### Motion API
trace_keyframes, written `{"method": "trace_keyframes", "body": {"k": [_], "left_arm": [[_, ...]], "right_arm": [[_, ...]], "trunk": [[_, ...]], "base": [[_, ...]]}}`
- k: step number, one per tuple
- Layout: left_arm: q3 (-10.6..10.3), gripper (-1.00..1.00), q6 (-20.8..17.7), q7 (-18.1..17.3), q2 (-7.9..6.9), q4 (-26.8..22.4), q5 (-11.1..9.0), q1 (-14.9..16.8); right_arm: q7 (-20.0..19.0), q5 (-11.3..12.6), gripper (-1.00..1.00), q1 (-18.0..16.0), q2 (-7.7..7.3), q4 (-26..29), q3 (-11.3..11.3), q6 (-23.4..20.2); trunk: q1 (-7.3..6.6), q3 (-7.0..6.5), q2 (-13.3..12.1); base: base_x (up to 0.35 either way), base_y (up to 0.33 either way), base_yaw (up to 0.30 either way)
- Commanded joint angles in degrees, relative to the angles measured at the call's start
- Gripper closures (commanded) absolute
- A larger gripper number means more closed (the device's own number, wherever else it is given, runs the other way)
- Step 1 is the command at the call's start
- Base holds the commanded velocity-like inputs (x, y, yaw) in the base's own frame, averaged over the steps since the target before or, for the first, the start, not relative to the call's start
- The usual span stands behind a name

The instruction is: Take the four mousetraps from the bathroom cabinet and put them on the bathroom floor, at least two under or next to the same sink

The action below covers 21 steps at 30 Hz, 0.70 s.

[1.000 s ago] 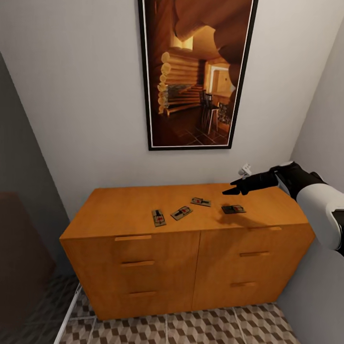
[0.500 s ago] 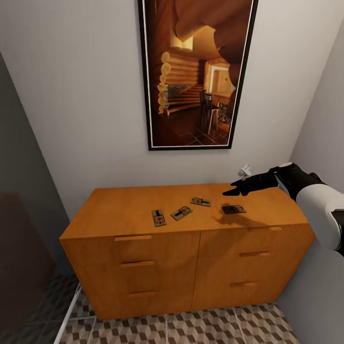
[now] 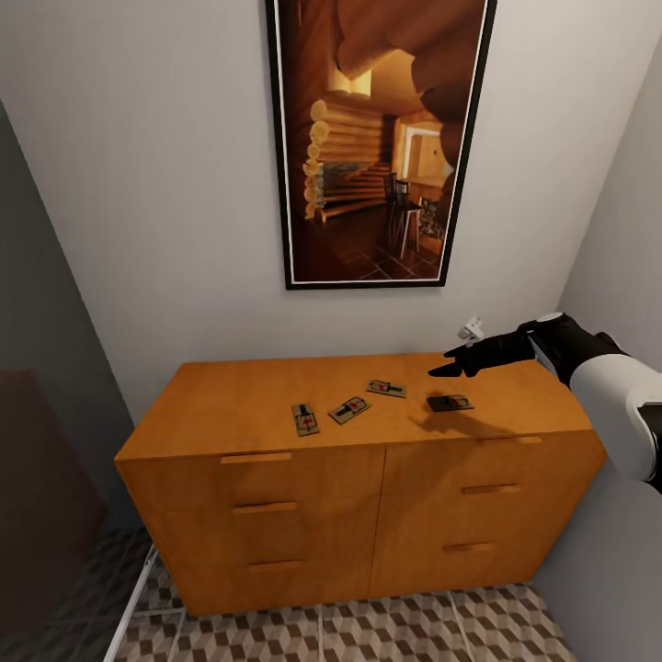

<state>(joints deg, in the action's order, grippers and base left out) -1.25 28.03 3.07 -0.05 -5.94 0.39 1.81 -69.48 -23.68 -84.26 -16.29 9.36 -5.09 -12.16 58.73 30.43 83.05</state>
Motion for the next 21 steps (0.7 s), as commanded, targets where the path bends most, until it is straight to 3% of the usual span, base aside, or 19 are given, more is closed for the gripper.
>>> {"method": "trace_keyframes", "body": {"k": [1, 21], "left_arm": [[-0.19, -1.0, 0.18, 0.27, 0.03, 0.08, 0.05, 0.03], [-0.33, -1.0, 0.18, 0.27, 0.23, 0.27, 0.05, 0.03]], "right_arm": [[-0.16, 0.39, -1.0, -0.02, -0.02, 0.09, -0.45, -0.53], [3.24, 0.48, -1.0, -0.02, 1.51, -0.37, -0.71, 1.84]], "trunk": [[0.0, 0.06, 0.03], [0.0, 0.06, 0.03]], "base": [[0.0, 0.0, 0.0], [0.0, 0.0, 0.0]]}}
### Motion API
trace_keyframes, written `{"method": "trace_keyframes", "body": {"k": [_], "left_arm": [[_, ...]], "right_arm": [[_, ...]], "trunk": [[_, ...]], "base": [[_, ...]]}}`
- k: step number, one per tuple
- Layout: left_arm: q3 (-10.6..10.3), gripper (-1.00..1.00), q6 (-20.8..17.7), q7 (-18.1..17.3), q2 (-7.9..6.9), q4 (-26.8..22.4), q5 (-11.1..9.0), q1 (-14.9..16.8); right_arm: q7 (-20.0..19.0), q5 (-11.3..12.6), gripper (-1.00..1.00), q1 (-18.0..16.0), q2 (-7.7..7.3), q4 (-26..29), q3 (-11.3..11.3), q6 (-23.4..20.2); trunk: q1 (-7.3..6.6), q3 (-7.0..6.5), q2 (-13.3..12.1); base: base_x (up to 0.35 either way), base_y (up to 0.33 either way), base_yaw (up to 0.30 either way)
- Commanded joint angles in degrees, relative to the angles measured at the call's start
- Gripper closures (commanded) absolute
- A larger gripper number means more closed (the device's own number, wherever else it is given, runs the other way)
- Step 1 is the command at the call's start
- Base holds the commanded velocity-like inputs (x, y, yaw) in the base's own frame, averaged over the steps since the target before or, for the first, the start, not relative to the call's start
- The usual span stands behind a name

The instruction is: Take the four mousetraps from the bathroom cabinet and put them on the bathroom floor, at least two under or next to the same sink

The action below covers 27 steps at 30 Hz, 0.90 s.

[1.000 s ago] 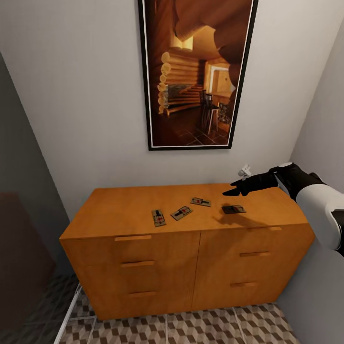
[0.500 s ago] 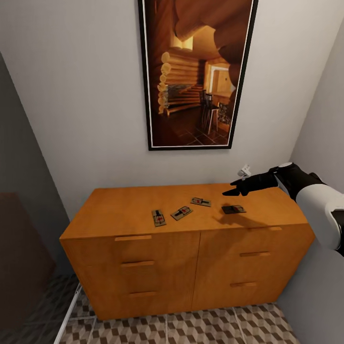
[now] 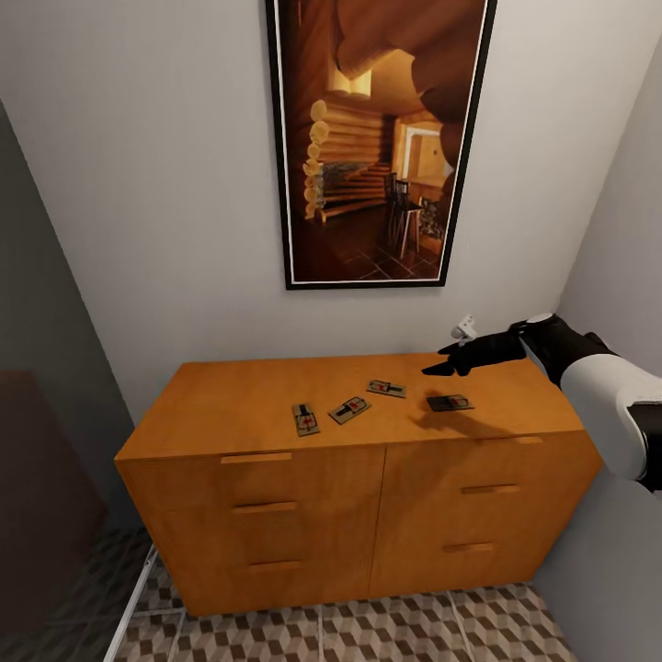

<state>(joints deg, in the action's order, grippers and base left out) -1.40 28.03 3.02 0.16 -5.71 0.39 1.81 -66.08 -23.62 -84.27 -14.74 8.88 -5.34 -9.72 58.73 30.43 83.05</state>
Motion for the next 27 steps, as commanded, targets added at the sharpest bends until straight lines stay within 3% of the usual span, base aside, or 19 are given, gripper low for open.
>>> {"method": "trace_keyframes", "body": {"k": [1, 9, 19, 27], "left_arm": [[-0.18, -1.0, 0.19, 0.32, 0.01, 0.07, 0.05, 0.03], [-0.18, -1.0, 0.19, 0.32, 0.15, 0.25, 0.05, 0.03], [-0.29, -1.0, 0.19, 0.32, 0.51, 0.34, 0.05, 0.03], [-0.83, -1.0, 0.18, 0.32, 0.53, 0.35, 0.05, 0.03]], "right_arm": [[-0.12, 0.42, -1.0, -0.02, 0.16, 0.1, -0.46, -0.59], [0.05, -0.49, -1.0, -0.02, 2.55, -0.23, -0.54, -0.41], [-0.16, -8.86, -1.0, 0.19, 5.73, -1.43, -0.5, 2.12], [-1.47, -11.01, -1.0, 0.32, 6.65, -2.89, -0.47, 5.05]], "trunk": [[0.0, 0.06, 0.03], [0.0, 0.06, 0.03], [0.0, 0.06, 0.03], [0.0, 0.06, 0.03]], "base": [[0.0, 0.0, 0.0], [0.0, 0.0, 0.0], [0.0, 0.0, 0.0], [0.0, 0.0, 0.0]]}}
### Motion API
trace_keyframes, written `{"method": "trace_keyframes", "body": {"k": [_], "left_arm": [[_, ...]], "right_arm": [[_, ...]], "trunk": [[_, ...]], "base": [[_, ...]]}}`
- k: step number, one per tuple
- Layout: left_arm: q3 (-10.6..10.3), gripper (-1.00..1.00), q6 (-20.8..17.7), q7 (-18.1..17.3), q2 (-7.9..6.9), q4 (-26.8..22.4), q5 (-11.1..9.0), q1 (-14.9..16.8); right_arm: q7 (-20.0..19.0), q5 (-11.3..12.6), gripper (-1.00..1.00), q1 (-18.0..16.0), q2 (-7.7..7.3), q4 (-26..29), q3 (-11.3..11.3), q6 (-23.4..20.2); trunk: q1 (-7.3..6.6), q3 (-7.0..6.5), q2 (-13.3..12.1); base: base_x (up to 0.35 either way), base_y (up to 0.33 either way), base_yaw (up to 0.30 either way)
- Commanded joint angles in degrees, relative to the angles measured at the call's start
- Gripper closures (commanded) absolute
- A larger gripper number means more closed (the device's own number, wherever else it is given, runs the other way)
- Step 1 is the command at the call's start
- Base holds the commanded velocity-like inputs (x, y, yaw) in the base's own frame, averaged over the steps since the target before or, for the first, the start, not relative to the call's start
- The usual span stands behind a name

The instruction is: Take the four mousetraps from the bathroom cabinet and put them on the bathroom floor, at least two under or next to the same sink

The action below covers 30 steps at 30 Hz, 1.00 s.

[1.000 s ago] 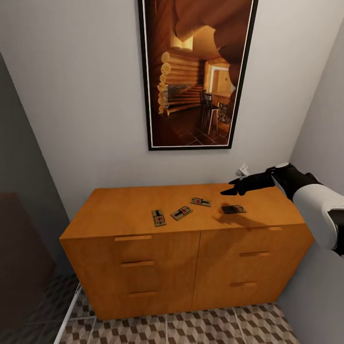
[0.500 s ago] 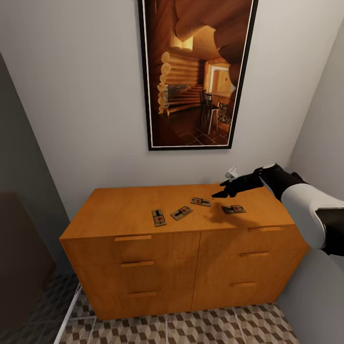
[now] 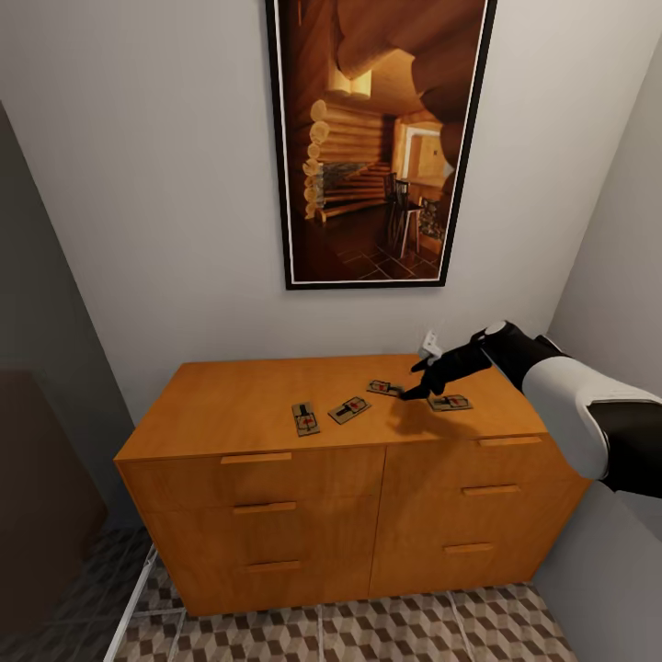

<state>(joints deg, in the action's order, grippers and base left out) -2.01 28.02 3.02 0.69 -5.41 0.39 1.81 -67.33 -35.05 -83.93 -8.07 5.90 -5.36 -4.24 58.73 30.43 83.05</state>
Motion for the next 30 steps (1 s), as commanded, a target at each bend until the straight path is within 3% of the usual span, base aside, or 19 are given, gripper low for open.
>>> {"method": "trace_keyframes", "body": {"k": [1, 10, 30], "left_arm": [[-0.4, -1.0, 0.19, 0.32, 0.01, 0.04, 0.05, 0.03], [-0.81, -1.0, 0.19, 0.32, 0.14, 0.1, 0.01, 0.03], [-0.89, -1.0, 0.19, 0.32, 0.19, 0.74, 0.05, 0.03]], "right_arm": [[-1.13, 0.26, -1.0, 0.0, -0.01, -0.04, -0.41, -0.12], [-5.18, 0.08, -1.0, 0.01, -0.18, -0.17, -0.28, 0.38], [-9.01, 0.24, -1.0, 0.04, -0.45, 0.04, -0.01, 0.38]], "trunk": [[0.0, 0.06, 0.03], [0.0, 0.06, 0.03], [0.0, 0.06, 0.03]], "base": [[0.0, 0.0, 0.0], [0.0, 0.0, 0.0], [0.003, 0.0, 0.0]]}}
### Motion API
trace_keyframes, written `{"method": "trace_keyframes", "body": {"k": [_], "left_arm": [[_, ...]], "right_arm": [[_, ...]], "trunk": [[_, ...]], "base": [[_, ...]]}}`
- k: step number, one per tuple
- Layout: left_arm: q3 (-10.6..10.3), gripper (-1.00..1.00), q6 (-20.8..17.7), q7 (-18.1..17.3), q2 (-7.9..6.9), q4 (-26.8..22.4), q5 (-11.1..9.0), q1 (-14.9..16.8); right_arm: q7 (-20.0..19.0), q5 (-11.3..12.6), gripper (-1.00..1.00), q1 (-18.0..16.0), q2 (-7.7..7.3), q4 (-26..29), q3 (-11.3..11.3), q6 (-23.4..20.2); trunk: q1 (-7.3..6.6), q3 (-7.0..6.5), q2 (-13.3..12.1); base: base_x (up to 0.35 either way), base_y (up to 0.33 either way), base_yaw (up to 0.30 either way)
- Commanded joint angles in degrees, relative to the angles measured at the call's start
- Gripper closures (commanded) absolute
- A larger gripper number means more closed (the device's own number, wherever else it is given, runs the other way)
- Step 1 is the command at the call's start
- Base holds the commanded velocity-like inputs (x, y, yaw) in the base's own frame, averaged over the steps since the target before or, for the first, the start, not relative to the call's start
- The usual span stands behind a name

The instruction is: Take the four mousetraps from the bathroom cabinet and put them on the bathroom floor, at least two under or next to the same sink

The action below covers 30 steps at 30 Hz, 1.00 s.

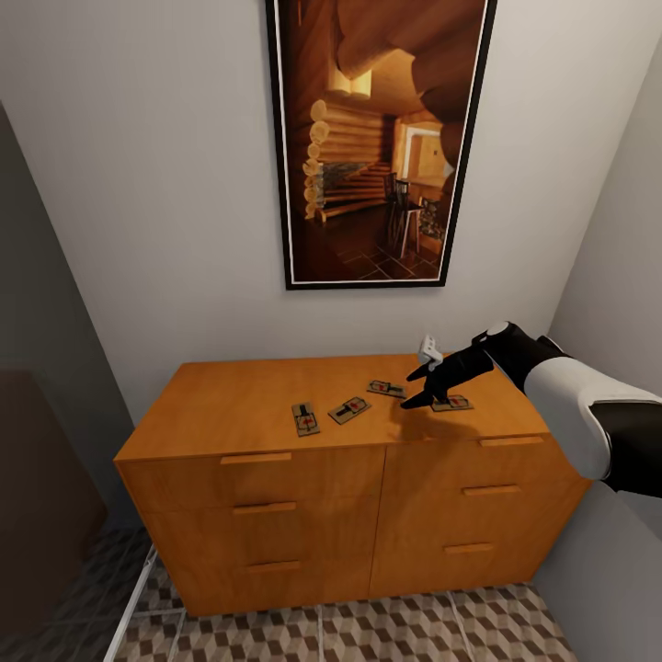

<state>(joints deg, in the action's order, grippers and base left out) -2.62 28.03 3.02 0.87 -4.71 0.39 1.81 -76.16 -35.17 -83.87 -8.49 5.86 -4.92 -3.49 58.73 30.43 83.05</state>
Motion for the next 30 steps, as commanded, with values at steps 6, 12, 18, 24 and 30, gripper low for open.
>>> {"method": "trace_keyframes", "body": {"k": [6, 12, 18, 24, 30], "left_arm": [[-0.28, -1.0, 0.19, 0.32, 0.0, 0.05, 0.05, 0.04], [-0.28, -1.0, 0.19, 0.32, 0.0, 0.05, 0.05, 0.04], [-0.28, -1.0, 0.19, 0.32, -0.02, 0.05, 0.05, 0.04], [-0.28, -1.0, 0.19, 0.32, -0.01, 0.08, 0.05, 0.04], [-0.28, -1.0, 0.19, 0.32, -0.03, 0.19, 0.05, 0.04]], "right_arm": [[-0.39, 0.37, -1.0, -0.02, 0.02, 0.02, -0.5, -0.38], [-0.4, 0.37, -1.0, 0.01, 0.01, -0.04, -0.55, -0.38], [-0.33, 0.3, -1.0, 0.0, 0.0, -0.06, -0.6, -0.32], [-0.31, 0.28, -1.0, -0.01, -0.05, -0.06, -0.54, -0.34], [-0.26, 0.28, -1.0, 0.01, -0.04, -0.1, -0.56, -0.36]], "trunk": [[0.0, 0.06, 0.03], [0.0, 0.06, 0.03], [0.0, 0.06, 0.03], [0.0, 0.06, 0.03], [0.0, 0.06, 0.03]], "base": [[0.115, 0.0, 0.0], [0.253, 0.0, 0.0], [0.247, 0.0, 0.0], [0.074, 0.0, 0.0], [0.016, 0.0, 0.0]]}}
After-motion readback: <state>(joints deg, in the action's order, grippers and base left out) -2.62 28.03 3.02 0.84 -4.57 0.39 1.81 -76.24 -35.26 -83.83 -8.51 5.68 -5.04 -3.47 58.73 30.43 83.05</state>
